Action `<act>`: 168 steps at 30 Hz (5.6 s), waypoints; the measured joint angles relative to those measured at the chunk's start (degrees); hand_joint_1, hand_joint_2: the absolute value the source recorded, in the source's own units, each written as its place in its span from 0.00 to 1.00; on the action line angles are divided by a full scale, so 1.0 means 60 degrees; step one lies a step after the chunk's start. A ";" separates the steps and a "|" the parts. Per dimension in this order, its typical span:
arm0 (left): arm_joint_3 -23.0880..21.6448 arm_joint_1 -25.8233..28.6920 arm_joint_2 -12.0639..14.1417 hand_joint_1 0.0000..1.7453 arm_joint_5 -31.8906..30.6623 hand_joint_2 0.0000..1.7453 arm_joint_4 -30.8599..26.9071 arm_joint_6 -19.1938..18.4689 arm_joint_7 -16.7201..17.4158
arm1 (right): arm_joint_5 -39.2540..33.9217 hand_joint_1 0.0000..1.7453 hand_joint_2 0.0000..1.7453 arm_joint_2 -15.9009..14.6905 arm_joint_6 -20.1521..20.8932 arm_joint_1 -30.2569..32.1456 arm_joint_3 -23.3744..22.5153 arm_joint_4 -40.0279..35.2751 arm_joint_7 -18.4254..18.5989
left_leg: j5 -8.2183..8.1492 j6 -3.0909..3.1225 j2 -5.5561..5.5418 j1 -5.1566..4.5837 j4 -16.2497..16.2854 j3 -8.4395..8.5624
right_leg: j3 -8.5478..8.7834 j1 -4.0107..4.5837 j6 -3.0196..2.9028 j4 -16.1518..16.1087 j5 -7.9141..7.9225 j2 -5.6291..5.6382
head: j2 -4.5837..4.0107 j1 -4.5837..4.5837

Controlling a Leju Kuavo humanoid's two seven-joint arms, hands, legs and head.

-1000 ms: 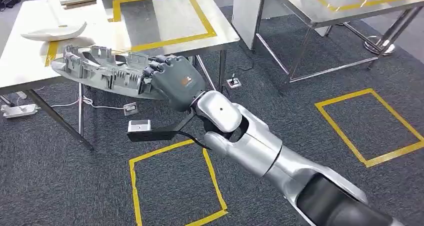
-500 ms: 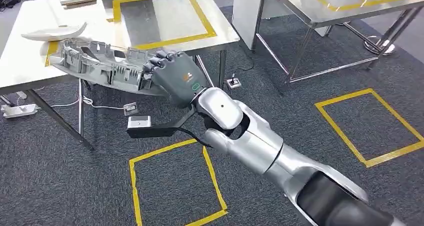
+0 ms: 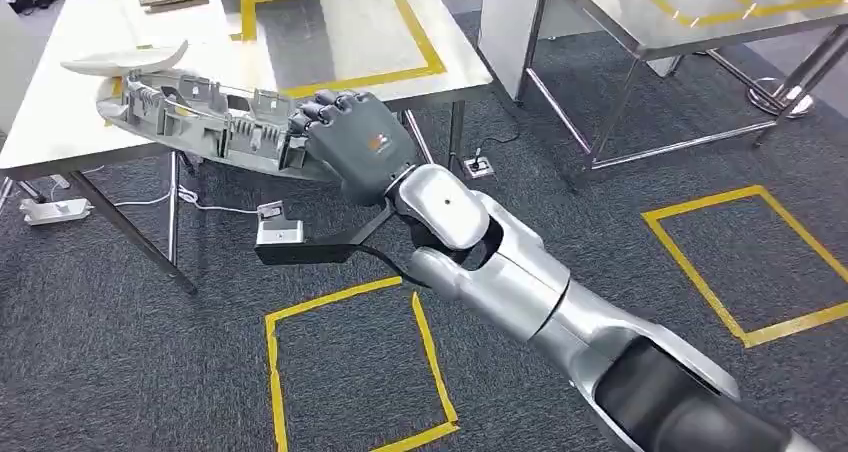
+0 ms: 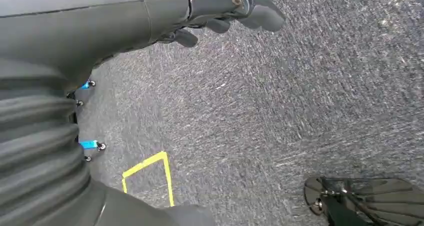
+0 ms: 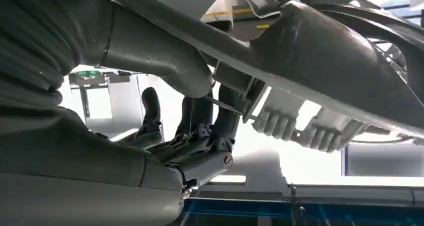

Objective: Take the parts from the cabinet and place them on the table.

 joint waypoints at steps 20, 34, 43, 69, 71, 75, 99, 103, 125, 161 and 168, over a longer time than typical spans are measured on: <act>0.0004 -0.0051 0.0051 0.00 0.0025 1.00 0.0007 0.0011 -0.0055 | -0.0044 1.00 1.00 0.0160 0.0044 -0.0050 -0.0102 0.0091 -0.0094 | 0.0036 0.0090 0.0175 -0.0072 0.0066 -0.0134 | 0.0361 0.0231 -0.0276 -0.0077 -0.0338 -0.0112 | 0.0000 -0.0047; 0.0029 -0.0068 0.0015 0.00 0.0022 1.00 0.0004 0.0058 -0.0015 | -0.0066 1.00 1.00 0.0153 0.0033 -0.0054 -0.0171 0.0095 -0.0127 | -0.0313 -0.0049 0.0001 -0.0117 -0.0028 0.0270 | -0.0294 0.0368 -0.0548 -0.0076 0.0329 0.0019 | 0.0000 -0.0018; 0.0087 -0.0039 0.0051 0.00 0.0015 1.00 0.0004 0.0080 -0.0015 | -0.0069 1.00 1.00 0.0157 0.0044 -0.0004 -0.0190 0.0088 -0.0127 | -0.0667 -0.0287 0.0121 -0.0125 0.2089 -0.1014 | 0.0250 0.0201 -0.0687 -0.0251 0.0070 0.0017 | 0.0000 -0.0091; 0.0146 -0.0018 -0.0004 0.00 -0.0011 1.00 0.0011 0.0135 0.0018 | -0.0080 1.00 1.00 0.0157 0.0040 0.0032 -0.0394 0.0040 -0.0138 | -0.1314 -0.0077 0.0101 -0.0227 0.1062 0.0281 | 0.0041 0.0277 -0.0808 -0.0455 0.0431 -0.0003 | 0.0000 -0.0127; 0.0149 0.0002 0.0004 0.00 -0.0011 1.00 0.0011 0.0135 0.0018 | -0.0073 1.00 1.00 0.0157 0.0040 0.0061 -0.0394 0.0040 -0.0156 | -0.1726 -0.0162 0.0104 -0.0206 0.2508 -0.0660 | 0.0143 0.0277 -0.0814 -0.0443 0.0301 0.0000 | 0.0000 -0.0128; 0.0149 0.0060 0.0026 0.00 -0.0014 1.00 0.0011 0.0124 -0.0018 | -0.0073 1.00 1.00 0.0153 0.0044 0.0133 -0.0394 0.0040 -0.0134 | -0.0112 -0.0242 0.0148 -0.0153 0.1108 -0.0433 | 0.0568 0.0208 -0.0675 -0.0373 -0.0072 0.0048 | 0.0000 -0.0128; 0.0153 -0.0086 -0.0026 0.00 -0.0040 1.00 0.0018 0.0077 -0.0029 | -0.0080 1.00 1.00 0.0109 0.0069 0.0087 -0.0507 -0.0007 -0.0157 | -0.1016 -0.0104 0.0098 -0.0174 0.1098 0.0880 | -0.0165 0.0396 -0.0897 -0.0473 0.0614 0.0035 | 0.0000 -0.0121; 0.0160 -0.0029 0.0004 0.00 -0.0033 1.00 0.0015 0.0077 -0.0007 | -0.0080 1.00 1.00 0.0131 0.0094 0.0093 -0.0507 0.0055 -0.0149 | -0.2082 -0.0217 0.0109 -0.0159 0.2409 -0.0524 | 0.0314 0.0396 -0.0890 -0.0455 0.0157 0.0075 | 0.0000 -0.0117; 0.0168 -0.0236 -0.0022 0.00 -0.0357 1.00 0.0048 -0.0225 0.0102 | -0.0131 1.00 1.00 0.1079 0.0823 -0.2712 -0.1246 0.6059 0.0452 | -0.1102 0.0035 -0.0096 -0.0149 -0.0311 0.1215 | -0.1031 0.0426 -0.0534 -0.0331 0.1155 0.0030 | 0.0000 -0.0102; 0.0011 -0.0487 -0.0022 0.00 -0.0842 1.00 0.0062 -0.0408 -0.0382 | 0.0725 1.00 1.00 0.2011 0.1311 -0.3495 -0.0944 0.8554 0.0121 | -0.1514 -0.0362 0.0118 -0.0033 0.1054 0.0514 | -0.0345 0.0180 -0.0760 -0.0533 0.0801 0.0060 | 0.0000 -0.0102; -0.0004 -0.0485 0.0011 0.00 -0.0860 1.00 0.0062 -0.0368 -0.0273 | 0.0579 0.00 0.00 0.2226 0.1290 -0.3358 -0.0762 0.8474 -0.0356 | -0.0225 -0.0221 0.0122 -0.0097 -0.0071 0.0446 | -0.0197 0.0299 -0.0720 -0.0335 0.0560 0.0109 | 0.0000 -0.0098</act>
